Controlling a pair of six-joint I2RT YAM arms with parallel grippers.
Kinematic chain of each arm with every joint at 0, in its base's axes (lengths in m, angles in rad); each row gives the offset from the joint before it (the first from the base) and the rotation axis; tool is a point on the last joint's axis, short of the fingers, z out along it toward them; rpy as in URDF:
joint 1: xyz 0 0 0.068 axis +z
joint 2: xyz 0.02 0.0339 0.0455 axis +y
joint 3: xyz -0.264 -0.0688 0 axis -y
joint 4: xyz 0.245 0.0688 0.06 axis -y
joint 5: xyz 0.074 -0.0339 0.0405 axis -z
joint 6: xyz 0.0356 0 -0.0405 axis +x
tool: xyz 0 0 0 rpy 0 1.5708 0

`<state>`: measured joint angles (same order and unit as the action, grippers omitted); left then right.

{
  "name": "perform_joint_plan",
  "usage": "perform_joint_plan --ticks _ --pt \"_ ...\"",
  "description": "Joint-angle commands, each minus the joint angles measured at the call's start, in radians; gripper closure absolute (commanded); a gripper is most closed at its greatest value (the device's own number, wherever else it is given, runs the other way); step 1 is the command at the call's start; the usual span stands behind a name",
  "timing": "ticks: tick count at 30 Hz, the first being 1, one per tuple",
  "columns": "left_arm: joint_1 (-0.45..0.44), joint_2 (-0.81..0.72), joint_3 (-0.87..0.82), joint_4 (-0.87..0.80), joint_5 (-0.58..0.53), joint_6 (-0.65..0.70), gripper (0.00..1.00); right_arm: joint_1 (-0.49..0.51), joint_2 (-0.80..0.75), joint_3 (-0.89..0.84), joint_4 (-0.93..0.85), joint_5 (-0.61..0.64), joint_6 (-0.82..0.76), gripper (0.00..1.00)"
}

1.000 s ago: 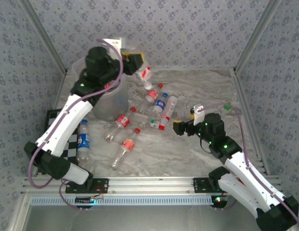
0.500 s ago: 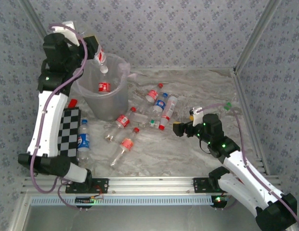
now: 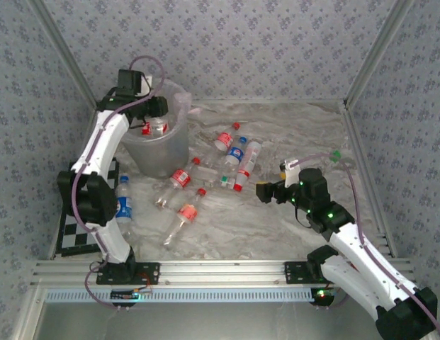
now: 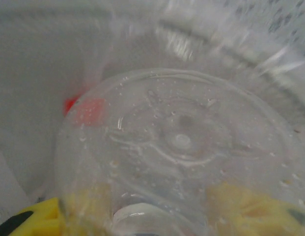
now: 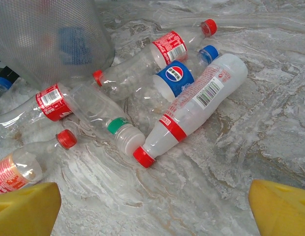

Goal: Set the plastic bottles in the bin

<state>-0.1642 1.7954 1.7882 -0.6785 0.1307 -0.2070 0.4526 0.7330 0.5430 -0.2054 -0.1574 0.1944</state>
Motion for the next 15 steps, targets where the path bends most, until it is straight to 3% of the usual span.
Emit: perform_joint_plan --ticks 1,7,15 --pt "-0.004 0.022 -0.031 -0.009 0.040 0.034 0.65 -0.006 -0.010 0.016 -0.018 0.006 0.000 0.00" --pt "-0.038 0.072 -0.078 0.033 0.072 0.042 0.57 -0.005 -0.009 0.023 -0.044 0.022 0.007 0.00" --pt "-0.114 0.162 0.004 0.051 0.104 0.035 0.50 -0.005 -0.014 0.032 -0.062 0.036 0.017 0.00"
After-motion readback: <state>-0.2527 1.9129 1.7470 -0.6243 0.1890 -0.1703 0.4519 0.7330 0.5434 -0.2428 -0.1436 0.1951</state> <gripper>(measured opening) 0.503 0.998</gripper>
